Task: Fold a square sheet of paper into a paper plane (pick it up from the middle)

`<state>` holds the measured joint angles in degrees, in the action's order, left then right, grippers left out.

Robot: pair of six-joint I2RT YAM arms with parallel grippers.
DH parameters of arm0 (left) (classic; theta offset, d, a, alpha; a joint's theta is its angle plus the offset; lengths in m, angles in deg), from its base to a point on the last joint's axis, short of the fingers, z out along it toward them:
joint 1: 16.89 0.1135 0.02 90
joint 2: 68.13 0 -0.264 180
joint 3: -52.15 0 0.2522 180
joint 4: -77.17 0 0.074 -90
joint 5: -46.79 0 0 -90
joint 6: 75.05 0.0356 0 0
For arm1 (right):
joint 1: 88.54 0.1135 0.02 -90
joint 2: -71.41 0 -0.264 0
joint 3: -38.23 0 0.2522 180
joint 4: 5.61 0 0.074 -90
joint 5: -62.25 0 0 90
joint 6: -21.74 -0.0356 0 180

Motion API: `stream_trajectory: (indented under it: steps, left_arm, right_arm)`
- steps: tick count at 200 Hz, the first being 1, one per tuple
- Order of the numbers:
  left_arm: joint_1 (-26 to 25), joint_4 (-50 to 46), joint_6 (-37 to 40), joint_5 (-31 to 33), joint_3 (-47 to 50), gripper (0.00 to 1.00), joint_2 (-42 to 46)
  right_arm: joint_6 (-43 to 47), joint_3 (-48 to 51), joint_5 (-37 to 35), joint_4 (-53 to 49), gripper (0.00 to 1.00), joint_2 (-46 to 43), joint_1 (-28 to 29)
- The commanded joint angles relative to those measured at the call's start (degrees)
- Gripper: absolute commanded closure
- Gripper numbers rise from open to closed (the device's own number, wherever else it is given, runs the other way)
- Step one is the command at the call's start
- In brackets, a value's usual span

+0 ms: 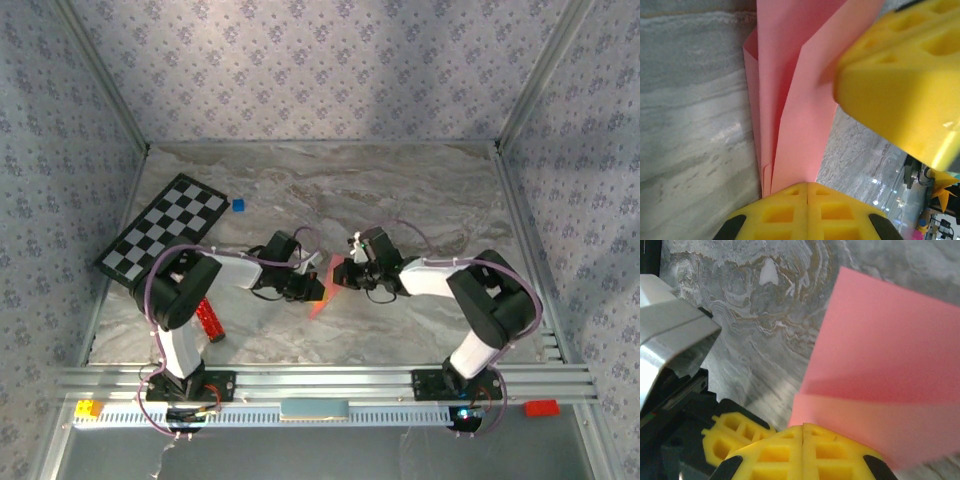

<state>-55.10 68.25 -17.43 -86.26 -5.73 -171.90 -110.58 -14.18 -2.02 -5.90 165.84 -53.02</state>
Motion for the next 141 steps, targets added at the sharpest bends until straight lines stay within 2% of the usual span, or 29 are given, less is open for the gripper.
stream_trajectory:
  steps: [1, 42, 96, 119, 141]
  left_arm:
    - [1.8, -9.8, 2.0, 6.0, 2.5, 1.0, -3.8]
    - [2.6, -10.5, 2.2, 5.9, 2.9, 1.0, -4.2]
    - [2.7, -10.9, 2.8, 6.0, 3.8, 1.0, -5.6]
    - [2.7, -11.1, 2.5, 6.1, 3.8, 1.0, -5.6]
    - [2.6, -11.2, 0.9, 6.6, 3.7, 1.0, -0.9]
  right_arm:
    - [2.6, -2.9, -0.1, -2.8, 0.96, 3.0, -0.1]
    - [0.0, 1.6, 0.1, 3.0, 0.96, 6.0, -4.4]
    - [0.0, 1.5, 2.8, 6.0, 0.93, 7.5, -9.8]
    - [0.0, 0.8, 4.5, 6.5, 0.93, 8.1, -10.2]
    - [-0.2, 0.6, 4.6, 5.8, 0.94, 8.6, -9.5]
